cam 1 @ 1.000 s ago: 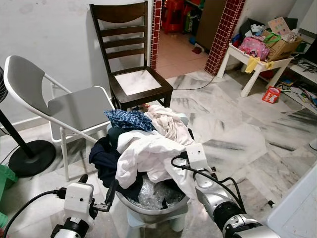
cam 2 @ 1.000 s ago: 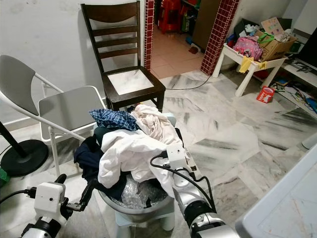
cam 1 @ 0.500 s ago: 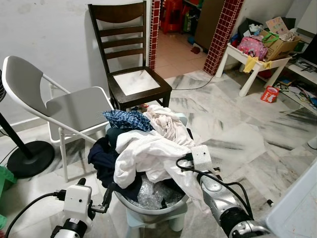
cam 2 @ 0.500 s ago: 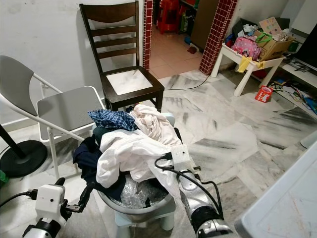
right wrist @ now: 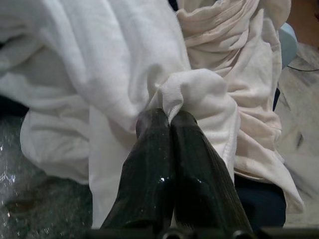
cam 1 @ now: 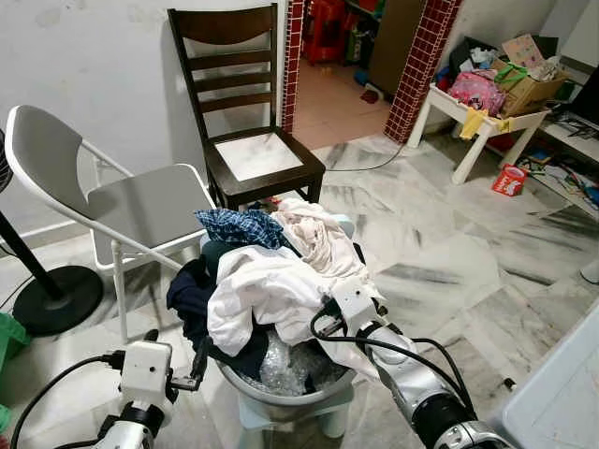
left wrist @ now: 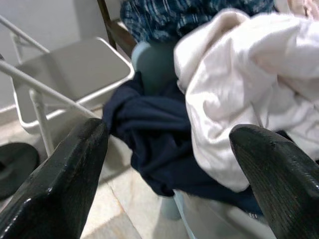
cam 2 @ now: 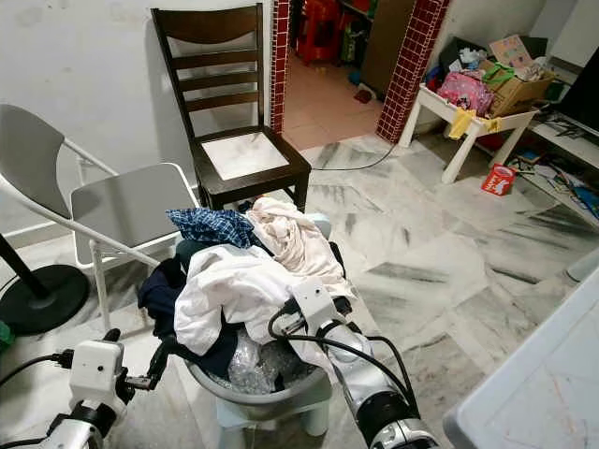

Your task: Hang hanger

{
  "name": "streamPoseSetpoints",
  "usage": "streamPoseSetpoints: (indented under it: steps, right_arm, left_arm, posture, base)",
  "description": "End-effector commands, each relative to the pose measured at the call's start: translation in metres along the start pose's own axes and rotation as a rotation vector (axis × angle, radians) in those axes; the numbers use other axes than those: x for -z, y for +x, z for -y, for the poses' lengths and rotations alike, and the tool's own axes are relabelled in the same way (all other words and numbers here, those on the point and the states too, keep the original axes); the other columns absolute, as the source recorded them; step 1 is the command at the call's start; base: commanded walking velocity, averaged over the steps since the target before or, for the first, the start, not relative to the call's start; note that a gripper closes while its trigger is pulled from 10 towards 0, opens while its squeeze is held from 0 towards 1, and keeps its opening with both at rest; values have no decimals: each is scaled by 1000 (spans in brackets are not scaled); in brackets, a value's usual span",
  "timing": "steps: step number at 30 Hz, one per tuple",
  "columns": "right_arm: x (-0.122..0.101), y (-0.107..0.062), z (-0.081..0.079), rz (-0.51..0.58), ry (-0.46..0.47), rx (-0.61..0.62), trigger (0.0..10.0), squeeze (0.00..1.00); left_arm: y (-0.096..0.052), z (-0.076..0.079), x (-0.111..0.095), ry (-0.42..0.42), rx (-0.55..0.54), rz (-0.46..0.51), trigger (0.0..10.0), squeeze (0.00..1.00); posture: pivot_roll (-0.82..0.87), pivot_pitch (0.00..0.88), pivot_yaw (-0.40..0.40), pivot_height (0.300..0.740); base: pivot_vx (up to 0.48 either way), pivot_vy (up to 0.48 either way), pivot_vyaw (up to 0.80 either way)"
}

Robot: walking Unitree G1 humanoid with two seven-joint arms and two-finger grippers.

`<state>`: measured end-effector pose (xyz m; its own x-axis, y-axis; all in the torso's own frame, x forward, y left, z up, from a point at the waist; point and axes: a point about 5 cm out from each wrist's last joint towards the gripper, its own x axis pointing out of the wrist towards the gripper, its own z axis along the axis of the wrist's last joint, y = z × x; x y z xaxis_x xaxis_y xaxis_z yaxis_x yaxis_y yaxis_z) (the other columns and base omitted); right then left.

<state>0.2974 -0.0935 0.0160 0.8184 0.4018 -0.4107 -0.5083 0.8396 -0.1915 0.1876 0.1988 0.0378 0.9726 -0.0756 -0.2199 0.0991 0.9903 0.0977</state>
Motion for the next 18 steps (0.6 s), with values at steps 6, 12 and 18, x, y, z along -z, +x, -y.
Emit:
streamPoseSetpoints:
  steps: [6, 12, 18]
  right_arm:
    - [-13, -3, 0, 86, 1, -12, 10000, 0]
    - [-22, -9, 2, 151, -17, -9, 10000, 0]
    - [-46, -30, 10, 302, 89, 27, 10000, 0]
  left_arm:
    - [13, -19, -10, 14, -75, 24, 10000, 0]
    - [35, -33, -19, -28, -109, 27, 10000, 0]
    - [59, -24, -21, -58, -62, 9, 10000, 0]
  posture:
    - [129, 34, -65, 740]
    - [91, 44, -62, 740]
    - [8, 81, -32, 740]
  base:
    - [0, 0, 0]
    - [0, 0, 0]
    - [0, 0, 0]
